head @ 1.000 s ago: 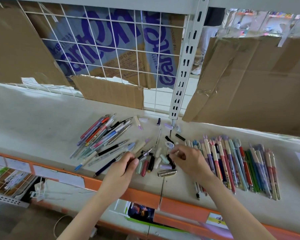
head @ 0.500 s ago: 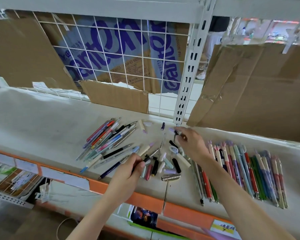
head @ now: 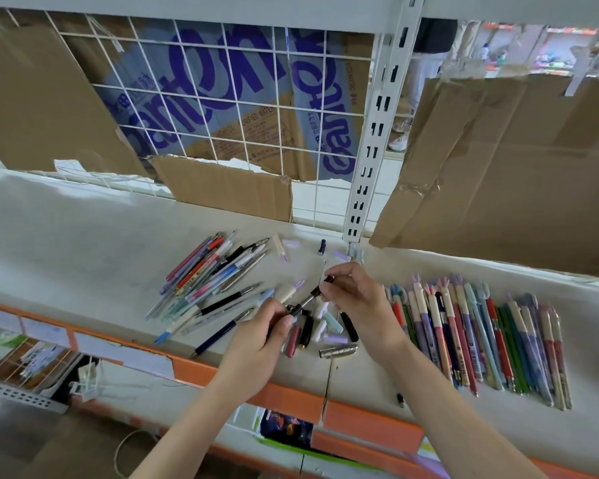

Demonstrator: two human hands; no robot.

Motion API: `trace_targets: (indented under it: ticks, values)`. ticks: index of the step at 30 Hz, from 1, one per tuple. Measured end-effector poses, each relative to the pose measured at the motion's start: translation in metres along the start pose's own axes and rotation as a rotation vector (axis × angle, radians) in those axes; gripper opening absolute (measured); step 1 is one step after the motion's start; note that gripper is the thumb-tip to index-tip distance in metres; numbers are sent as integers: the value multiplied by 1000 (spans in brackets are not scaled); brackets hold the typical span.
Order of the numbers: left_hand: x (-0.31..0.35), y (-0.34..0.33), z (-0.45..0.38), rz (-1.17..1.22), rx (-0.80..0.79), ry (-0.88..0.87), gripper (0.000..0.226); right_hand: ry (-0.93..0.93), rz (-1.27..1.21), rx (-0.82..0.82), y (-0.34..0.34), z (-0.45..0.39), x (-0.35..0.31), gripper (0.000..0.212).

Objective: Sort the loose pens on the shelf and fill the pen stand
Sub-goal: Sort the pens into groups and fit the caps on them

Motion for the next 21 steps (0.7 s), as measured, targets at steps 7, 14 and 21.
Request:
trace_targets:
  ticks: [7, 14, 21]
  values:
    - [15, -2, 3, 576, -161, 289, 35, -6, -33, -52, 0, 7, 7, 12]
    - [25, 2, -17, -35, -98, 76, 20, -28, -67, 92, 9, 8, 5, 8]
    - [30, -1, -27, 11, -113, 161, 21, 2, -126, 247, 1, -6, -8, 9]
Point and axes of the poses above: each hand's wrist, its own z-axis away from the middle knuckle, its own y-axis out of the back of the hand, x = y × z, the point moved 1 cm from there along -z, towards the middle knuckle, and after that the axes turned 6 degrees about -z, right-handed, at the moved point
